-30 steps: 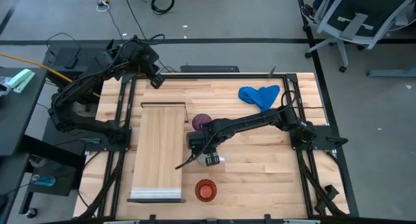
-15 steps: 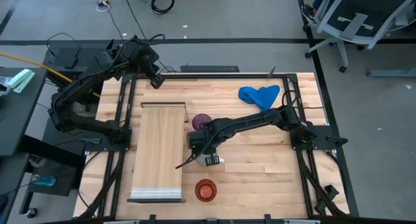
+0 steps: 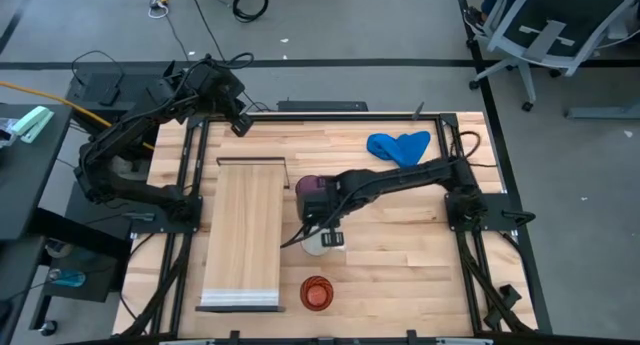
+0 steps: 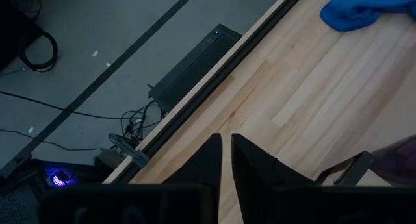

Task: Stack small to large cups/mugs on shelf
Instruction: Put the orange cup on the shelf

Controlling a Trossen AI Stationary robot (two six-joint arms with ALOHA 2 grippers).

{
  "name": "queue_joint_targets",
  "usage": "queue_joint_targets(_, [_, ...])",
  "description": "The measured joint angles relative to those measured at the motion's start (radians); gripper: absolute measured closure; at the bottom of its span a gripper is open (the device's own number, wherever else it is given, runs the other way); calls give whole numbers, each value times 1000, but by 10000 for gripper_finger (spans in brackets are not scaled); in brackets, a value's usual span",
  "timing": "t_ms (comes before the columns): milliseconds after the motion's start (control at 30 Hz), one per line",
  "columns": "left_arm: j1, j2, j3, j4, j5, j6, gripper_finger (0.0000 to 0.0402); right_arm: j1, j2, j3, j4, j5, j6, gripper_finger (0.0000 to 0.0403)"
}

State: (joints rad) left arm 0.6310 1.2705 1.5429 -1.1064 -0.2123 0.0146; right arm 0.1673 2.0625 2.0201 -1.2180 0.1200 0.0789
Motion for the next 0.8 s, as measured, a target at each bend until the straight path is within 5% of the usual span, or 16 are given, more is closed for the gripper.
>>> queue_joint_targets(333, [-42, -1, 0, 2, 0, 12, 358, 28, -225, -13, -105, 26, 251, 320])
queue_joint_targets(467, [-101, -1, 0, 3, 0, 18, 364, 89, -321, -62, -142, 129, 362, 320])
queue_joint_targets(667, [-234, -1, 0, 3, 11, 16, 375, 222, -467, -241, -145, 251, 562, 320])
queue_joint_targets(800, [-341, -1, 0, 19, 131, 15, 379, 321, -556, -411, -143, 310, 749, 320])
